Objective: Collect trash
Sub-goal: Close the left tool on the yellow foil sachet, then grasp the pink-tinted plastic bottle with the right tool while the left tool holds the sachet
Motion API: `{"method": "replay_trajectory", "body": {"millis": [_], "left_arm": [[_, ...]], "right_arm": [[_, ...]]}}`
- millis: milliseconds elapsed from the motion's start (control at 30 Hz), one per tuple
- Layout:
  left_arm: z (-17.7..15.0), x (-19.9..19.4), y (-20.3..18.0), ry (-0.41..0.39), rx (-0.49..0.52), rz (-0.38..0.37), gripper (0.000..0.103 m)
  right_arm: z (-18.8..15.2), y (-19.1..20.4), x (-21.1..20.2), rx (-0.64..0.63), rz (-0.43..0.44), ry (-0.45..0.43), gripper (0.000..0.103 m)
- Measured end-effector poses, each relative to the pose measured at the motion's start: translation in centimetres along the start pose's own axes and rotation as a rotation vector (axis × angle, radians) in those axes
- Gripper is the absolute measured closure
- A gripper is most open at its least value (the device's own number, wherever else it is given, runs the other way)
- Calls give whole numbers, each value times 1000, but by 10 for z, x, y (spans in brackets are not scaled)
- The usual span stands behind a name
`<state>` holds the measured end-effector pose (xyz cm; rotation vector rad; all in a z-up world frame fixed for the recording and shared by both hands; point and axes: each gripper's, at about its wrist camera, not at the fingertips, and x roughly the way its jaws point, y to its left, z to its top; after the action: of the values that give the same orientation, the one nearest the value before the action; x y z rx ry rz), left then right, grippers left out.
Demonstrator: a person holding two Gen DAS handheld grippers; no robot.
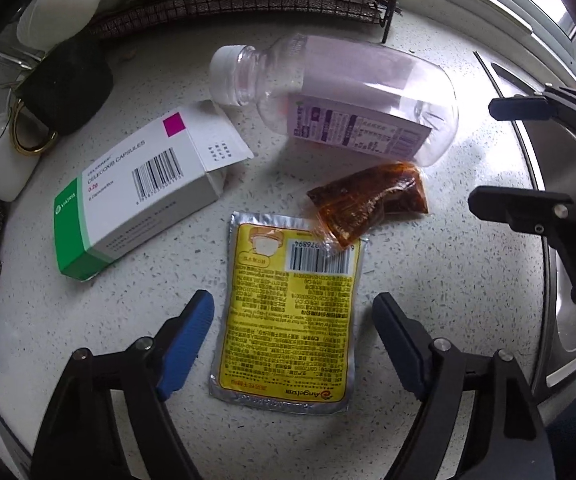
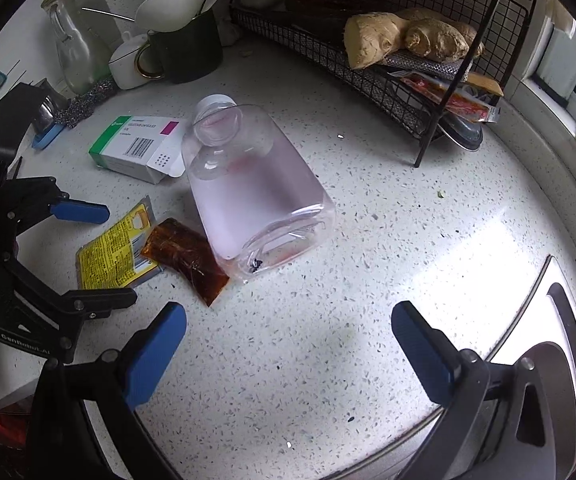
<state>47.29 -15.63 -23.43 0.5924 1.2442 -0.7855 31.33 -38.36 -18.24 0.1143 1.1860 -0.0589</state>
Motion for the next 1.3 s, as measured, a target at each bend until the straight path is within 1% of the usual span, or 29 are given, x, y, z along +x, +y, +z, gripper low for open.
{"method": "replay_trajectory", "body": {"millis": [33, 67, 200, 333, 433, 467, 567, 767, 867, 933, 1033, 1133, 1167, 1200, 1233, 1267, 1300], "left_arm": [[-1, -3, -2, -11, -3, -2, 42], [-1, -4, -4, -15, -8, -13, 46], [-4, -7, -13, -26, -10, -18, 52], [-9, -13, -11, -10, -74, -80, 57], [-16, -15, -7, -3, -113, -58, 58], [-23, -16, 1, -1, -128, -59, 58], [-26, -25, 10, -13, -164, -50, 58], [-21, -55, 19, -68, -227, -6, 58], [-14, -64, 30, -85, -263, 7, 58], [-11, -69, 35, -90, -287, 16, 58], [-12, -75, 45, -94, -318, 12, 58], [-15, -80, 49, -103, -330, -2, 58], [-17, -81, 50, -101, -333, -1, 58], [-18, -81, 51, -97, -337, 3, 58], [-19, -79, 49, -94, -339, 5, 58], [-19, -79, 48, -92, -342, 11, 58], [-21, -80, 48, -92, -346, 16, 58]], "right_arm": [[0, 0, 0, -2, 2, -1, 1], [0, 1, 0, -5, 2, -1, 1], [3, 7, 2, -17, 13, -3, 1], [9, 16, 3, -35, 26, -8, 1], [15, 21, 1, -57, 35, -19, 1], [19, 22, 1, -65, 36, -22, 1], [29, 22, -3, -80, 45, -36, 1], [56, 25, 0, -122, 50, -58, 1], [70, 27, 11, -149, 71, -38, 1], [71, 28, 19, -159, 77, -24, 1], [77, 32, 29, -181, 78, -17, 1], [82, 37, 44, -212, 74, 26, 1], [82, 38, 48, -219, 83, 29, 2], [83, 40, 51, -230, 87, 27, 11], [83, 41, 53, -235, 72, 28, 25], [83, 43, 54, -241, 65, 21, 31], [83, 45, 53, -238, 68, 16, 31]]}}
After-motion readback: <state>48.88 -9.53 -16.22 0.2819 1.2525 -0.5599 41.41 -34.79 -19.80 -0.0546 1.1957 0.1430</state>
